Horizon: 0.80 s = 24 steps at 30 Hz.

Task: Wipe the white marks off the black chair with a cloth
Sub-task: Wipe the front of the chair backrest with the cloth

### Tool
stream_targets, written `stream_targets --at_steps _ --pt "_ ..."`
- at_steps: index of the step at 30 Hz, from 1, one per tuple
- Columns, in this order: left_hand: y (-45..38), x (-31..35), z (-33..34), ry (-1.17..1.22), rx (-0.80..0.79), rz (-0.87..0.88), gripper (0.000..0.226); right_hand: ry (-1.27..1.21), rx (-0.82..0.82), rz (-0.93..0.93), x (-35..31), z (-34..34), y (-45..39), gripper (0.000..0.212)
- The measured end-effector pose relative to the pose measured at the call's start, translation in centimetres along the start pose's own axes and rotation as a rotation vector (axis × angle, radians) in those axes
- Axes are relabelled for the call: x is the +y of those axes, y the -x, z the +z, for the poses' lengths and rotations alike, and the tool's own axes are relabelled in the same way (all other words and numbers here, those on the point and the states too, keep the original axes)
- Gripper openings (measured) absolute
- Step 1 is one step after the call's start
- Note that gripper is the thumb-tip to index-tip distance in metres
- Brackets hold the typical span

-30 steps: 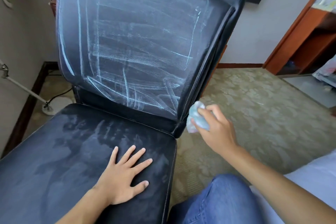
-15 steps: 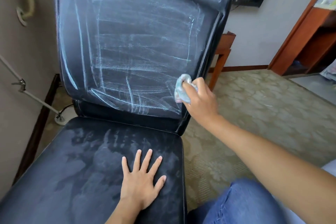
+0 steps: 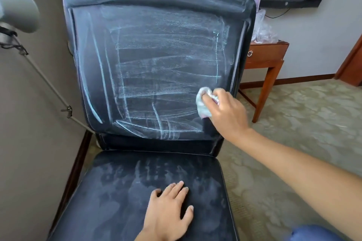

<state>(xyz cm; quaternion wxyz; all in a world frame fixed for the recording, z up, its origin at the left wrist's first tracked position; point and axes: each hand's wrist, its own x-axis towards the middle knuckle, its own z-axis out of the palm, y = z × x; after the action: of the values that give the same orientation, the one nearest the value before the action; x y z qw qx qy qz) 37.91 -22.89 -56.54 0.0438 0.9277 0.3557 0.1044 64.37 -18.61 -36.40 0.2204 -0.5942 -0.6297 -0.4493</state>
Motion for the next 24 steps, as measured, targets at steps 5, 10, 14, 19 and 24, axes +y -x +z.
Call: stream_targets --at_steps 5,10,14,19,24 --pt "3.8 -6.4 0.9 -0.099 -0.052 -0.159 0.075 0.074 0.081 0.105 0.8 0.1 -2.5 0.035" --pt "4.0 -4.5 0.6 -0.079 -0.116 -0.26 0.073 -0.026 -0.122 -0.11 -1.4 1.3 3.9 0.036" --pt "4.6 -3.6 0.9 -0.082 -0.049 -0.298 0.075 0.014 -0.481 -0.239 -2.3 1.5 7.0 0.043" --pt "4.3 -3.0 1.1 -0.069 -0.034 -0.358 0.077 -0.047 -0.207 0.002 -1.4 0.1 -1.5 0.038" --pt "4.3 -2.9 1.0 -0.093 -0.021 -0.354 0.077 -0.137 -0.178 0.295 -0.8 -0.4 -11.7 0.042"
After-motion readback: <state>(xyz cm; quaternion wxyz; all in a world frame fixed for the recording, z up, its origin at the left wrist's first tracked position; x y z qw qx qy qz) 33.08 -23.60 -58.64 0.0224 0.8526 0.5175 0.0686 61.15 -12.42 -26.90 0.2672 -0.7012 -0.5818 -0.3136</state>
